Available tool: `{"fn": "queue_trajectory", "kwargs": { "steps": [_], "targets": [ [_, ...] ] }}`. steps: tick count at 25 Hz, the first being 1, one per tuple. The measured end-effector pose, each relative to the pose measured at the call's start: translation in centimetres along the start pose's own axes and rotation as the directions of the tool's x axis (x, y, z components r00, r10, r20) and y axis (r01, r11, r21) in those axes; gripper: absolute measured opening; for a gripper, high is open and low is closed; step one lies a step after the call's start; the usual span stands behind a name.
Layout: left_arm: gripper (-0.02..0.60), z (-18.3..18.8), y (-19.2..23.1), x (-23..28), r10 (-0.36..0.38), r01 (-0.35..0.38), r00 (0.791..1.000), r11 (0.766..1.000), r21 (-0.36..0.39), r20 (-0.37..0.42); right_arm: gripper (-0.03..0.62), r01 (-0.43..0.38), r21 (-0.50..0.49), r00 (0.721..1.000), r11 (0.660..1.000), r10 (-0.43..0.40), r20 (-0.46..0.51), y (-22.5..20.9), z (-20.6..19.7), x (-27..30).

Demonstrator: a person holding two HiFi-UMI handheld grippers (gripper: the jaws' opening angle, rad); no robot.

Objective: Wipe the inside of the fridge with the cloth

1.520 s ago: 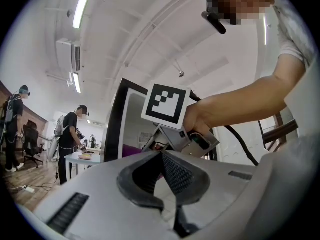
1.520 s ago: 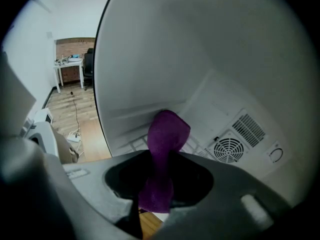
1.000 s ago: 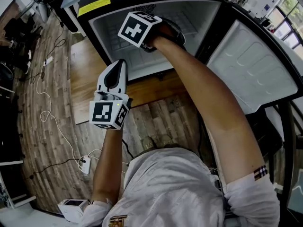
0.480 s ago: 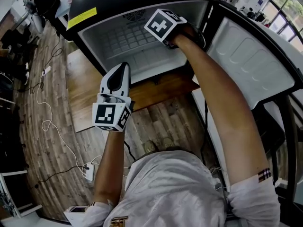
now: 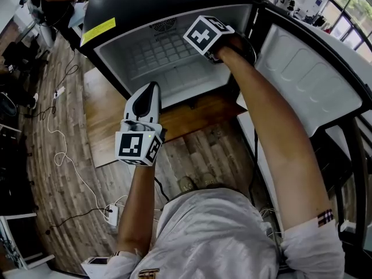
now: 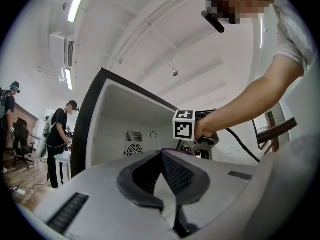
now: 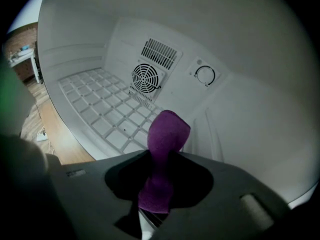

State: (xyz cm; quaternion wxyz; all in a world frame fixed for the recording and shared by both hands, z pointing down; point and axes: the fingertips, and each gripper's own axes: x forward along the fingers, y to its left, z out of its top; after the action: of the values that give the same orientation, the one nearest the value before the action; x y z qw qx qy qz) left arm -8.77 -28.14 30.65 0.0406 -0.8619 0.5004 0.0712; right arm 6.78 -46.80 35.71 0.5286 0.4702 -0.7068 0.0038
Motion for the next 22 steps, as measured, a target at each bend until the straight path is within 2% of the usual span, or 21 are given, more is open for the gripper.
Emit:
{"fn": "queue_trajectory", "kwargs": {
  "steps": [6,12,17,22],
  "targets": [
    [-0.001,0.0,0.2,0.3,0.006,-0.006,1.000,1.000,0.004,-0.003,0.110,-0.006,-0.009,1.000,1.000,0.006,0.022,0.4,0.4,-0.4],
    [-0.002,0.6,0.1,1.0,0.002,-0.002,1.000,1.000,0.010,0.001,0.110,-0.032,-0.035,0.991,0.999,0.036,0.130,2.1,2.8,-2.5],
    [0.000,1.0,0.6,1.4,0.013,-0.013,1.000,1.000,0.013,0.000,0.110,-0.074,-0.034,0.965,0.997,0.080,0.248,4.2,4.1,-5.2],
    [-0.002,1.6,1.3,1.5,0.029,-0.029,1.000,0.999,0.019,-0.005,0.112,-0.128,0.013,0.930,0.992,0.116,0.349,5.9,3.6,-7.9]
  ]
}}
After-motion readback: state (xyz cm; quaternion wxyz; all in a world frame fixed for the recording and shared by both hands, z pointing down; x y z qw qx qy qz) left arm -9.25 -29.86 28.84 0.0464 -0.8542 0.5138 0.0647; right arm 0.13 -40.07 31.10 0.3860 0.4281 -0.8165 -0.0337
